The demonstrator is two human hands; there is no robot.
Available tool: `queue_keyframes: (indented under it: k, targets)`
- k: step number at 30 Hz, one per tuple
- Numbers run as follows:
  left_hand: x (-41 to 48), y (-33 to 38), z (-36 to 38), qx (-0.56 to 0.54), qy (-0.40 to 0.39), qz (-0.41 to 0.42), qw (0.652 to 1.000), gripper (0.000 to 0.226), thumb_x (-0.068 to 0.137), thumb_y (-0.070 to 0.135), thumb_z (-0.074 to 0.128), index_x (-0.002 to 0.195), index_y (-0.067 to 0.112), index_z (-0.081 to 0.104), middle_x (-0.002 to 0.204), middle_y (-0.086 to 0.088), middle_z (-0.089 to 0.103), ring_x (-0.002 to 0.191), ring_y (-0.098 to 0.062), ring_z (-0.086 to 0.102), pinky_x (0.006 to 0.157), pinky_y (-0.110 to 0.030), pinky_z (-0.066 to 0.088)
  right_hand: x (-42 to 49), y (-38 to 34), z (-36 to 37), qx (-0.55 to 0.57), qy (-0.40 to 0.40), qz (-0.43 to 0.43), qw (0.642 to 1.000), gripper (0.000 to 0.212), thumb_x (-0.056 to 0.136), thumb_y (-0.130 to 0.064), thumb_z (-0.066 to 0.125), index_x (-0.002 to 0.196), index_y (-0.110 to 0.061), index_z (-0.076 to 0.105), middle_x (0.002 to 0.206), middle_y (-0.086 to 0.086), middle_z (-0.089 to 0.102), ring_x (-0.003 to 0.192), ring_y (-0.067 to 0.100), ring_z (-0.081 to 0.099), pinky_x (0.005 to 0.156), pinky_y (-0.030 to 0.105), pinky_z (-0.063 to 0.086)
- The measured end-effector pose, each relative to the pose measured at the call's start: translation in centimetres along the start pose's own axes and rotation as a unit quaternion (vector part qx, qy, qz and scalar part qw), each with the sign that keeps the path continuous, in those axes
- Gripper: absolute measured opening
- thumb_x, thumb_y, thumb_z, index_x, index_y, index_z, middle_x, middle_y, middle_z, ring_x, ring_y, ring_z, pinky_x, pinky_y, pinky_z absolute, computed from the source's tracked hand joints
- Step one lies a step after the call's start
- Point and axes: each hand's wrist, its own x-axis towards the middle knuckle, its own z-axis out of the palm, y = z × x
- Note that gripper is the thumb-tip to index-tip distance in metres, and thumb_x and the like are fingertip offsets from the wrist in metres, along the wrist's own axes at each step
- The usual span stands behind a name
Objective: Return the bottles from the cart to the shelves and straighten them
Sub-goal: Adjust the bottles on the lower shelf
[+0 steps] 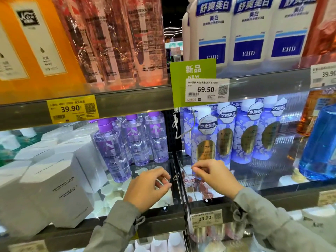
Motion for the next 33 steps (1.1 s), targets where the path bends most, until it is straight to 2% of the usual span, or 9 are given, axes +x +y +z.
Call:
queue_keyframes:
  k: [5, 9, 13, 15, 18, 20, 26, 30, 33]
  targets:
    - [-0.3, -0.4, 0.2, 0.018, 0.003, 0.000, 1.000, 0.007, 0.087, 0.037, 0.061, 0.093, 0.034, 0.059, 0.084, 0.020, 0.062, 0.080, 0.003, 0.060, 0.073, -0.023, 0.052, 1.7, 0.0, -0.1, 0.021, -0.008, -0.004, 1.000, 0.016, 0.092, -0.030, 0.059, 0.099, -0.028, 0.073, 0.091, -0.011, 0.073, 0.091, 0.006, 0.067, 0.087, 0.041, 0.053]
    - [-0.6, -0.9, 0.1, 0.014, 0.003, -0.016, 1.000, 0.006, 0.086, 0.039, 0.062, 0.090, 0.037, 0.058, 0.083, 0.021, 0.062, 0.080, 0.003, 0.060, 0.073, -0.025, 0.052, 2.7, 0.4, -0.7, 0.031, -0.019, -0.006, 0.999, 0.009, 0.088, -0.035, 0.062, 0.085, -0.038, 0.070, 0.086, -0.014, 0.073, 0.086, 0.000, 0.067, 0.084, 0.038, 0.055]
    - [-0.6, -1.5, -0.3, 0.003, 0.014, -0.029, 0.999, 0.006, 0.085, 0.037, 0.063, 0.089, 0.037, 0.059, 0.082, 0.020, 0.063, 0.078, 0.002, 0.061, 0.074, -0.031, 0.054, 3.1, 0.6, -1.9, 0.041, -0.021, 0.000, 0.999, 0.015, 0.088, -0.029, 0.065, 0.074, -0.035, 0.068, 0.081, -0.008, 0.073, 0.083, 0.011, 0.068, 0.082, 0.038, 0.054]
    - [-0.5, -1.4, -0.4, 0.004, 0.010, -0.033, 0.999, 0.006, 0.086, 0.035, 0.064, 0.091, 0.035, 0.060, 0.083, 0.018, 0.063, 0.078, 0.002, 0.061, 0.073, -0.031, 0.054, 3.3, 0.8, -2.1, 0.040, -0.016, -0.010, 0.999, 0.014, 0.088, -0.028, 0.065, 0.075, -0.031, 0.069, 0.081, -0.006, 0.072, 0.085, 0.014, 0.067, 0.082, 0.036, 0.053]
    - [-0.2, -1.0, -0.1, 0.004, 0.003, -0.031, 0.999, 0.007, 0.086, 0.035, 0.063, 0.092, 0.034, 0.060, 0.084, 0.018, 0.063, 0.079, 0.002, 0.060, 0.075, -0.031, 0.053, 3.3, 1.0, -2.0, 0.039, -0.015, -0.024, 0.999, 0.013, 0.089, -0.027, 0.065, 0.076, -0.030, 0.067, 0.077, -0.012, 0.068, 0.083, 0.013, 0.065, 0.074, 0.024, 0.047]
    - [0.0, -0.8, 0.1, 0.004, -0.004, -0.030, 1.000, 0.007, 0.086, 0.035, 0.063, 0.093, 0.034, 0.060, 0.085, 0.018, 0.063, 0.079, 0.002, 0.060, 0.076, -0.030, 0.052, 3.1, 1.0, -1.9, 0.040, -0.025, -0.027, 0.999, 0.011, 0.089, -0.028, 0.064, 0.079, -0.030, 0.066, 0.078, -0.012, 0.067, 0.080, 0.011, 0.061, 0.071, 0.021, 0.044]
    - [0.1, -0.2, 0.0, 0.012, -0.007, -0.022, 1.000, 0.006, 0.087, 0.036, 0.062, 0.092, 0.035, 0.059, 0.086, 0.017, 0.064, 0.080, 0.001, 0.060, 0.076, -0.025, 0.052, 3.1, 1.0, -2.0, 0.036, -0.043, -0.023, 0.998, 0.007, 0.090, -0.032, 0.062, 0.087, -0.029, 0.067, 0.087, -0.007, 0.069, 0.085, 0.010, 0.060, 0.077, 0.025, 0.047]
    - [-0.1, 0.1, -0.1, 0.009, -0.002, -0.020, 1.000, 0.007, 0.087, 0.036, 0.062, 0.093, 0.034, 0.060, 0.085, 0.018, 0.064, 0.080, 0.002, 0.060, 0.074, -0.023, 0.051, 2.5, 0.9, -1.4, 0.043, -0.041, -0.023, 0.998, 0.015, 0.090, -0.034, 0.063, 0.099, -0.023, 0.065, 0.090, -0.004, 0.067, 0.079, 0.012, 0.058, 0.074, 0.024, 0.046]
    - [-0.3, 0.3, -0.2, 0.005, -0.003, -0.019, 1.000, 0.006, 0.086, 0.035, 0.062, 0.092, 0.035, 0.059, 0.084, 0.019, 0.063, 0.079, 0.003, 0.060, 0.074, -0.022, 0.051, 1.7, 0.4, -0.9, 0.058, -0.024, -0.036, 0.997, 0.013, 0.088, -0.034, 0.065, 0.096, -0.024, 0.066, 0.087, -0.005, 0.066, 0.076, 0.010, 0.058, 0.074, 0.025, 0.049]
